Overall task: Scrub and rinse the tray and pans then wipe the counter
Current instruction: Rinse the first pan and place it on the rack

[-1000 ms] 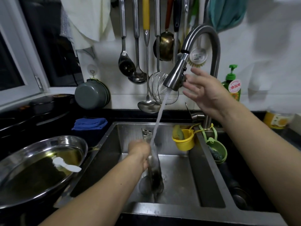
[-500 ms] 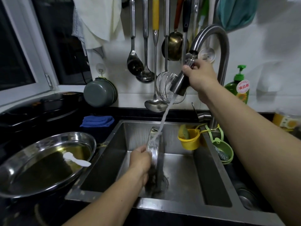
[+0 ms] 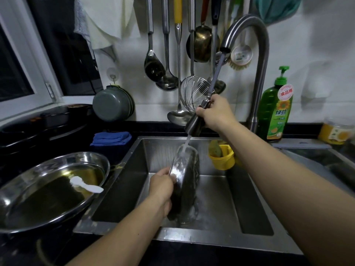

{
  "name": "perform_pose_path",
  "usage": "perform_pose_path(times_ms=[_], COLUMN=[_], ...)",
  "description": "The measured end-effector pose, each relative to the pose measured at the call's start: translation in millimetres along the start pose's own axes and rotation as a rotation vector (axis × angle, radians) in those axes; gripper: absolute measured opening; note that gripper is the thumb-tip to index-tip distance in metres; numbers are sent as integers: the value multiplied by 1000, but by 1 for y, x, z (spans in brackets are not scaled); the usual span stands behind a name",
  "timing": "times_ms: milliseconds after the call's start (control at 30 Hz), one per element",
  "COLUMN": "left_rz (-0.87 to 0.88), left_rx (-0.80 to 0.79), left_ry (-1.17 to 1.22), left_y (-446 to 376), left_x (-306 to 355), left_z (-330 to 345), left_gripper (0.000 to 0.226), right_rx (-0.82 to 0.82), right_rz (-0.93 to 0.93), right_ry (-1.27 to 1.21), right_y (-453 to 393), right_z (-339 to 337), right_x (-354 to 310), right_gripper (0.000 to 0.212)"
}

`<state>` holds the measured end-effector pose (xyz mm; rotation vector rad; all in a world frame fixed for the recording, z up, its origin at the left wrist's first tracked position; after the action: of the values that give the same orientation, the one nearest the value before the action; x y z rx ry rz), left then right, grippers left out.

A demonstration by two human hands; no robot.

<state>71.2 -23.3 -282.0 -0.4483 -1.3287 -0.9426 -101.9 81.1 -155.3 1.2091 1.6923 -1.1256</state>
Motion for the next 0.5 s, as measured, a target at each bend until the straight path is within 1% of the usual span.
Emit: perform_pose_path(times_ms=[200,367,500], left_rz=[-23,-34,-29], left_rx=[40,81,105], left_ry=[-30,-73,-79], left_y=[-2,-2,-6], left_x=[3,9,10], left_z=[-11,-22,-28], left_gripper=[44,34,34], right_rx=[100,138,136], right_rz=[-48,-57,-68], right_ry=[100,213,306], right_y=[11,13,16], right_z=[2,-4,-15], right_x=[-11,-15,-15], right_gripper=[29,34,38])
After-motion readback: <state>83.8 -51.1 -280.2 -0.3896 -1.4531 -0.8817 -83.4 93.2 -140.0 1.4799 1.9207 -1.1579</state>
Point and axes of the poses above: each hand's wrist, its own y-axis away from the middle knuckle, its own z-axis out of the palm, x = y × z, the point moved 1 cm from there along -y, towards the middle knuckle, and after that the axes turned 5 degrees about z, right-handed, at the moved point
